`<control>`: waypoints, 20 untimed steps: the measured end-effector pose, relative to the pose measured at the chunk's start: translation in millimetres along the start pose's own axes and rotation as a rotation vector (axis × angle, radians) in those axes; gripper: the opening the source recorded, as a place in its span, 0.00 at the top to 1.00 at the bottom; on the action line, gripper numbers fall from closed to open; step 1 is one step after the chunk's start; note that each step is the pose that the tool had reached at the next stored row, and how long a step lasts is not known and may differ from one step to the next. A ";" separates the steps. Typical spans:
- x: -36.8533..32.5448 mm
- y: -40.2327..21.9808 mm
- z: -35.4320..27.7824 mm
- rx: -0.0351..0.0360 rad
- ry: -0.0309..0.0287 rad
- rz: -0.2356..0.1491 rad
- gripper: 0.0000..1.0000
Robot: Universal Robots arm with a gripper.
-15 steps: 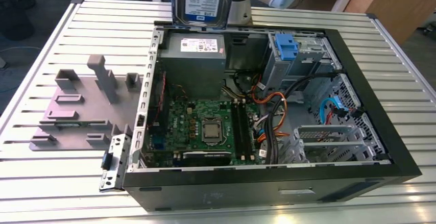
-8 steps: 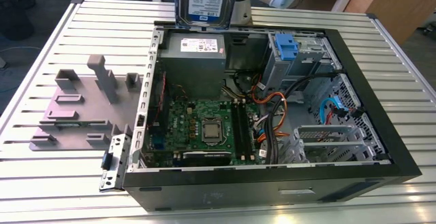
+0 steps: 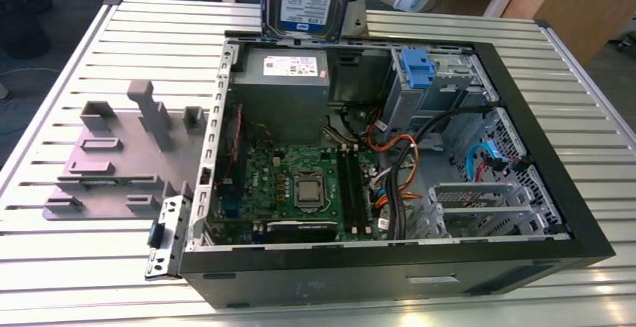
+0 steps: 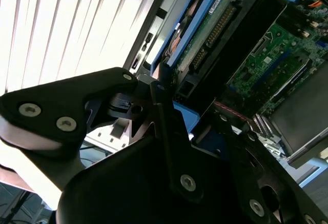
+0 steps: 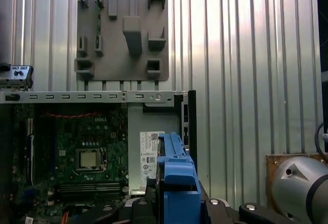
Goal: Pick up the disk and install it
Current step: 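Insert the disk into the insertion slot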
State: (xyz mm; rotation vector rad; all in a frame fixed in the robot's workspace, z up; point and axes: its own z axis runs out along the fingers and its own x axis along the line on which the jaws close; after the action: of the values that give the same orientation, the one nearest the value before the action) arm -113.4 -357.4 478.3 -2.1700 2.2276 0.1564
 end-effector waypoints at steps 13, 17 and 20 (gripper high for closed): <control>-0.3 -10.8 -0.6 -0.0001 0.0001 0.000 0.63; -0.4 -13.8 -0.7 -0.0001 0.0001 0.000 0.63; -0.5 -16.4 -0.9 -0.0001 0.0001 0.000 0.63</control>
State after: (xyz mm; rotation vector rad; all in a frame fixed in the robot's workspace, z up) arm -97.0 -357.4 478.3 -2.1700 2.2277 0.1564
